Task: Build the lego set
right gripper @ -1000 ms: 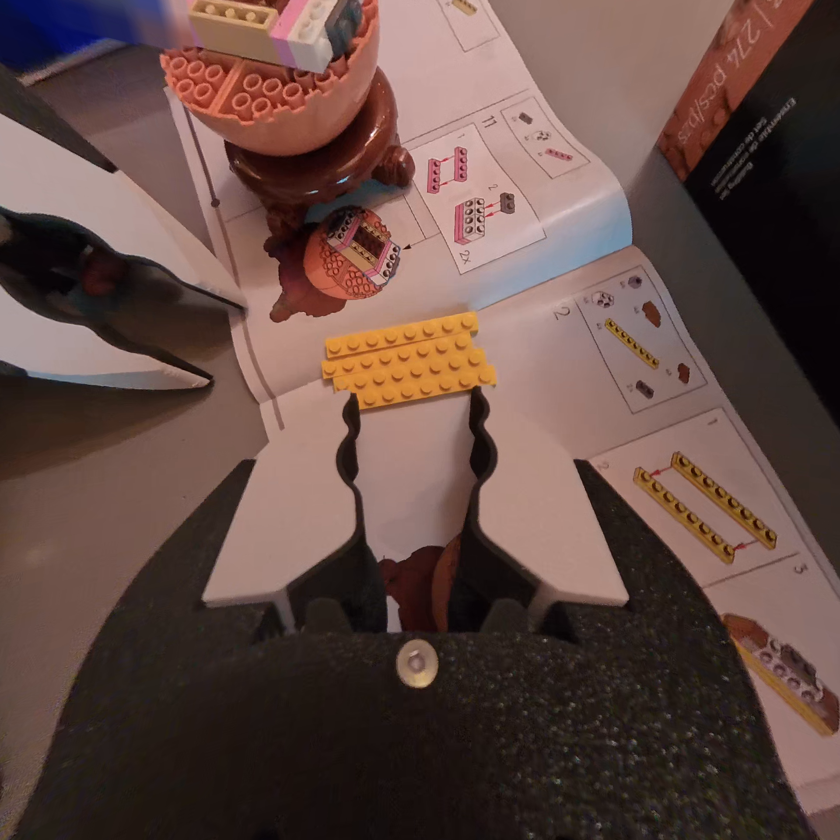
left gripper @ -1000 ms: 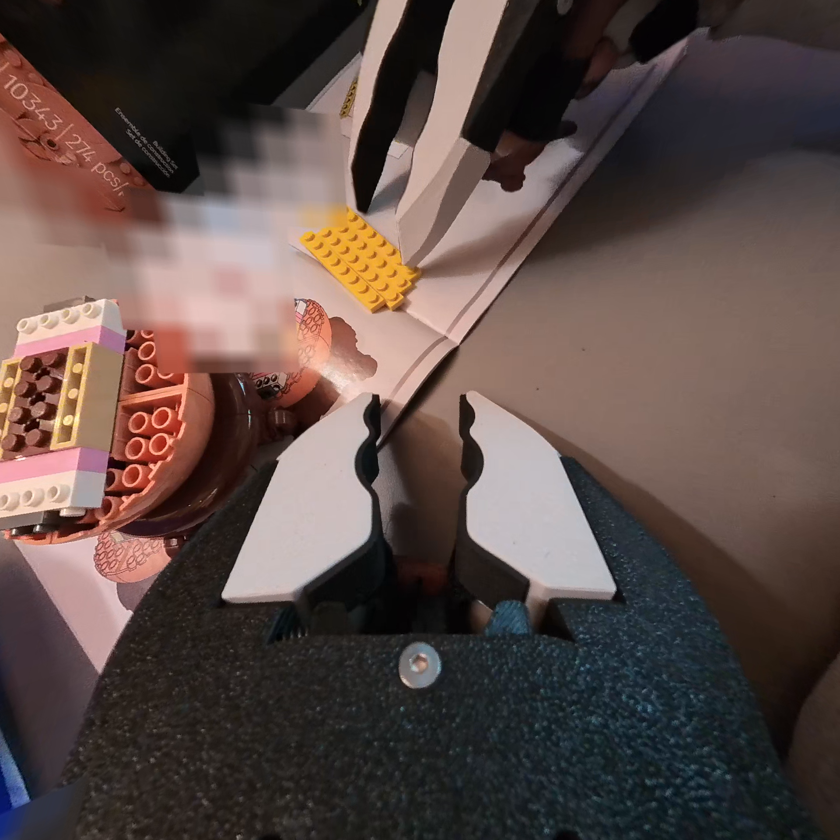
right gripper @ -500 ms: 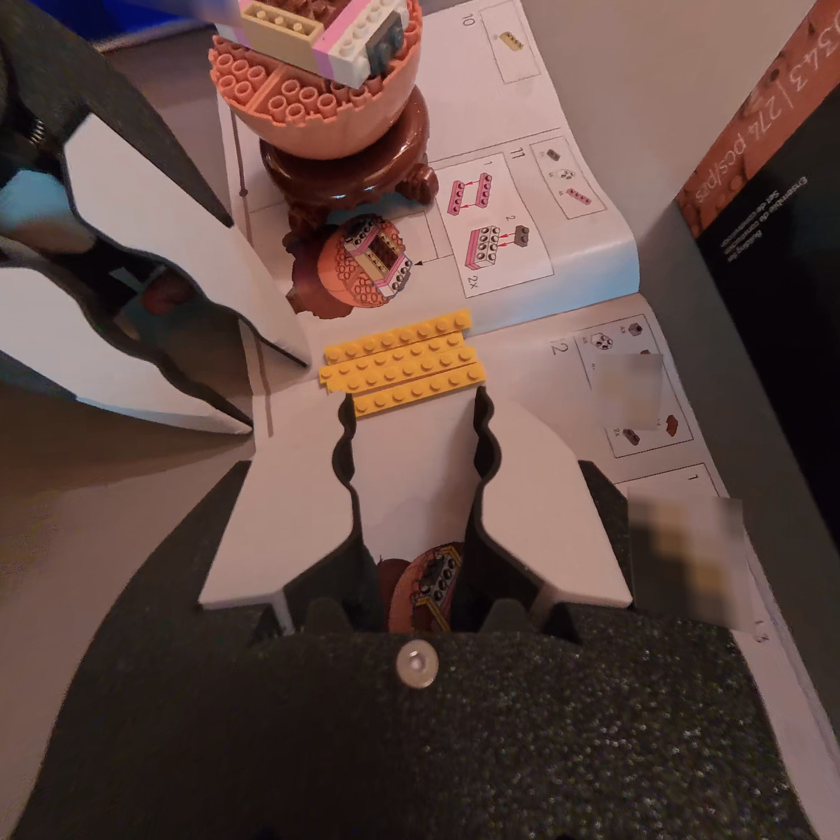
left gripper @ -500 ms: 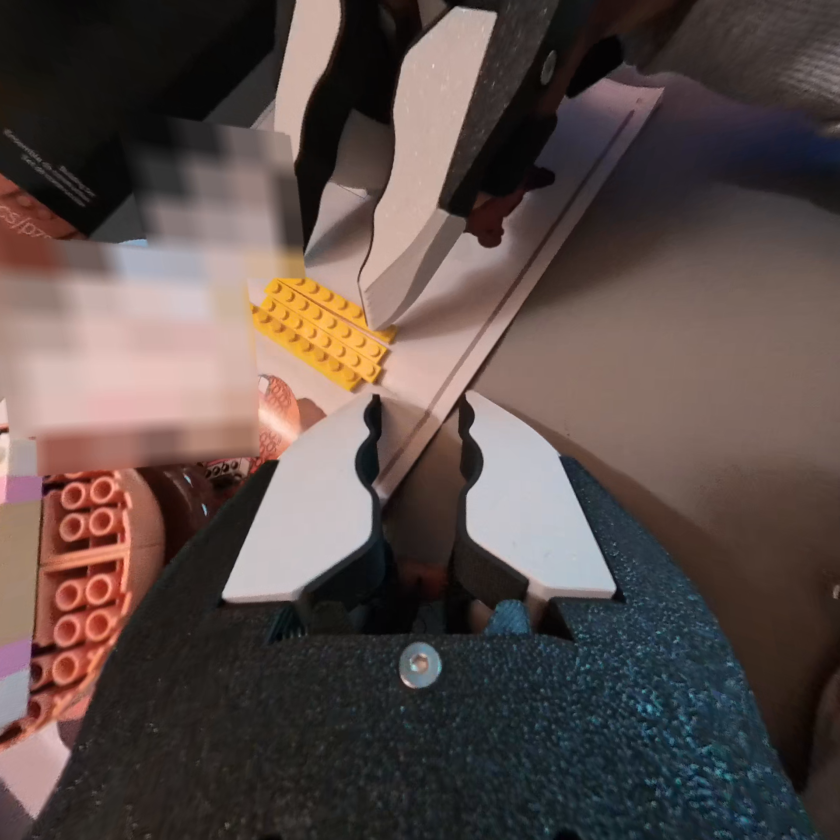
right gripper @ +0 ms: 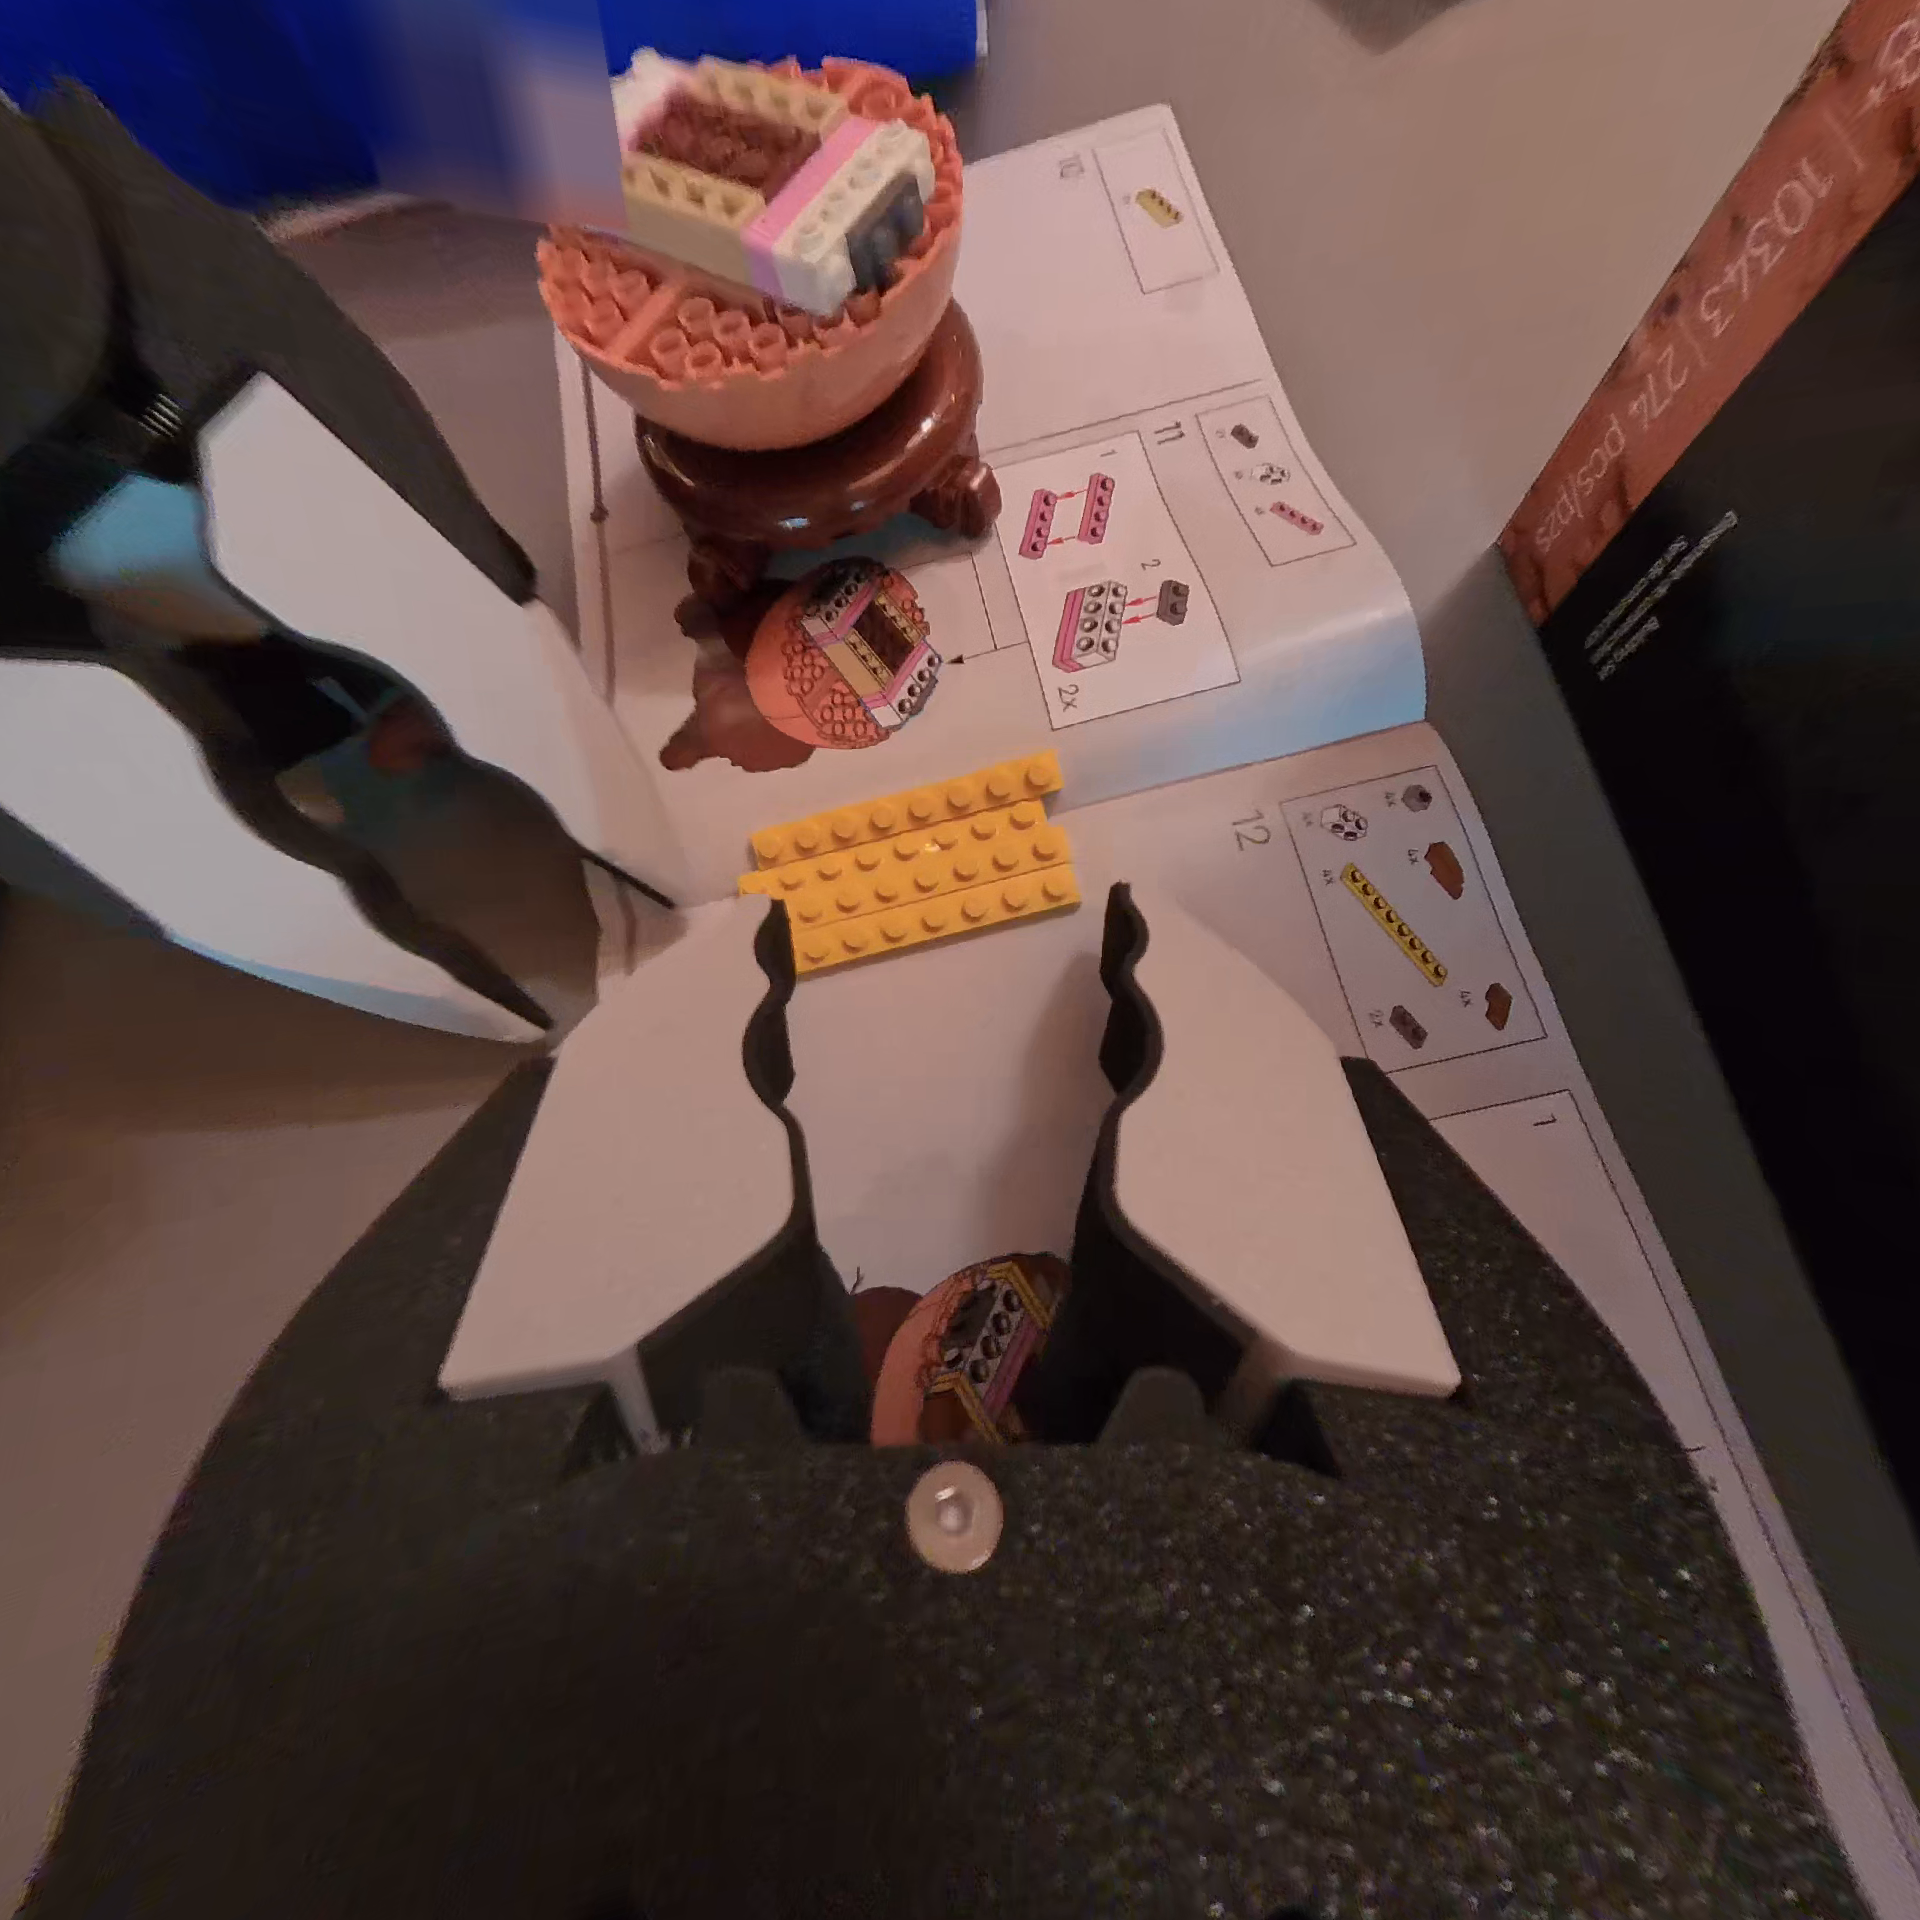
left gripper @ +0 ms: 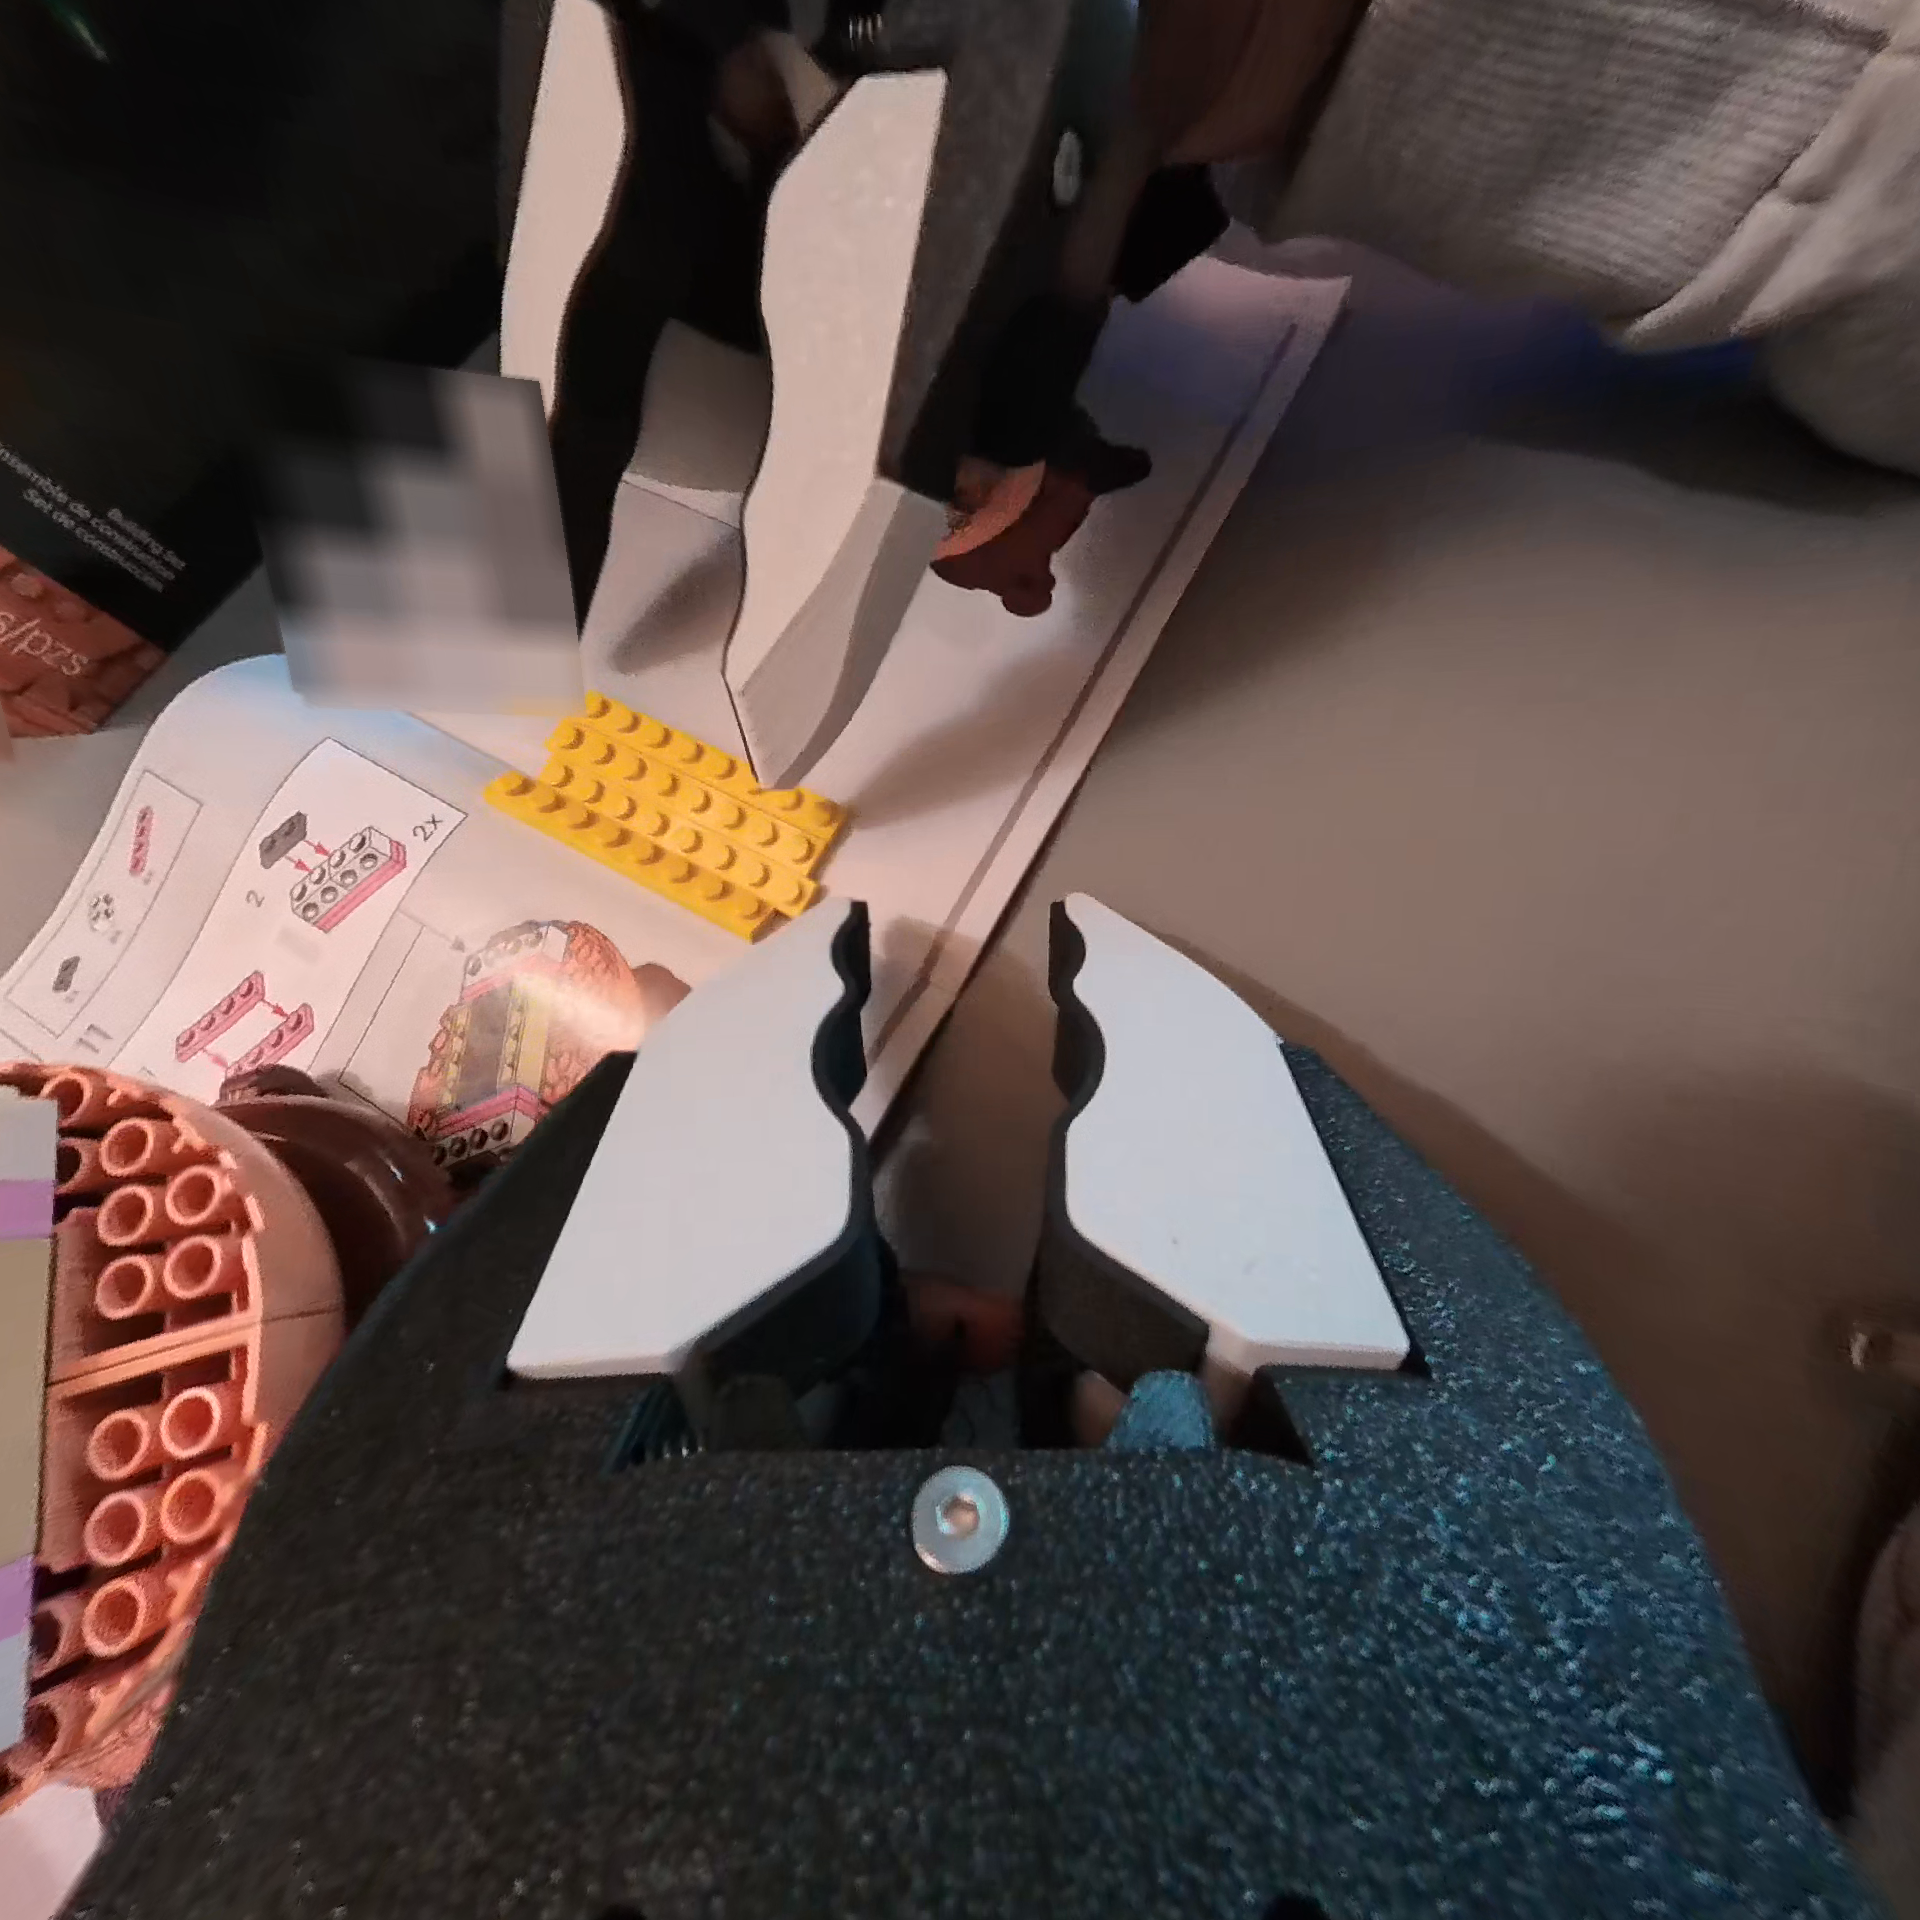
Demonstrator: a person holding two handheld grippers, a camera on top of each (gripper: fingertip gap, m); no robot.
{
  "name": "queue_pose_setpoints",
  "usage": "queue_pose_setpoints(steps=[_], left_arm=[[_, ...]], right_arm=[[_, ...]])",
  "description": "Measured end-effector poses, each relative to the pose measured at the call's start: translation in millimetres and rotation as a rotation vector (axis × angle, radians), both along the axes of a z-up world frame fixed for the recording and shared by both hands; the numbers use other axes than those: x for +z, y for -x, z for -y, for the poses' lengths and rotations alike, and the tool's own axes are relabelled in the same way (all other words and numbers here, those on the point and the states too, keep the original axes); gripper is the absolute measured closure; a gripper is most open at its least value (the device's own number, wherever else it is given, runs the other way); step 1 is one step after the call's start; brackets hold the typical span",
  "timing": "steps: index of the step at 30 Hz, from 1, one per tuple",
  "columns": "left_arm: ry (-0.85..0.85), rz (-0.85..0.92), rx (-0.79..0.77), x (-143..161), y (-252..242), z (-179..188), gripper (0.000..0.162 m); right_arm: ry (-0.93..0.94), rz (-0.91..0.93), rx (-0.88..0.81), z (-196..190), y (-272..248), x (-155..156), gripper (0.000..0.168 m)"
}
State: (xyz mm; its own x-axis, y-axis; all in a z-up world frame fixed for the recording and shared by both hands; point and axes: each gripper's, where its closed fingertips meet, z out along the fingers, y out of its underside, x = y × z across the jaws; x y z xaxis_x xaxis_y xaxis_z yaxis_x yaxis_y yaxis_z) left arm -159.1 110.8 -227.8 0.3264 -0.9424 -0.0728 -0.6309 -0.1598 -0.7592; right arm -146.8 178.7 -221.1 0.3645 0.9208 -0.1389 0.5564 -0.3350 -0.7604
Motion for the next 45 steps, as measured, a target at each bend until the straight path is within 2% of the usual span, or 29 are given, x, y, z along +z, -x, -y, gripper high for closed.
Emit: queue_pose_setpoints(steps=[5,10,15,19,26,31,36,45], left_arm=[[0.011,-0.015,0.024,-5.4,-2.1,-5.7,0.129],[0.01,-0.018,0.008,-5.9,-0.8,-2.4,0.129],[0.006,-0.032,-0.003,-6.9,-1.5,4.4,0.129],[-0.002,-0.032,-0.011,-6.9,-2.4,8.2,0.129],[-0.011,-0.021,-0.022,-5.0,-2.4,6.0,0.129],[-0.01,-0.02,-0.024,-5.3,-1.7,5.5,0.129],[-0.007,-0.019,-0.025,-6.0,-1.4,4.9,0.129],[-0.008,-0.024,-0.026,-6.8,-0.4,4.5,0.129]], right_arm=[[-0.07,-0.167,-0.064,2.7,-6.7,27.9,0.125],[-0.055,-0.031,0.049,2.5,4.1,6.4,0.113],[-0.049,0.047,0.156,-2.2,24.0,3.9,0.113],[-0.016,0.135,0.17,-3.8,21.0,-6.6,0.112],[-0.009,0.139,0.135,-3.5,12.9,-3.4,0.111],[0.021,0.122,0.205,15.4,10.4,-0.7,0.126],[0.027,0.138,0.216,20.1,12.9,-9.8,0.117],[0.011,0.118,0.222,17.9,17.7,-3.1,0.115]])
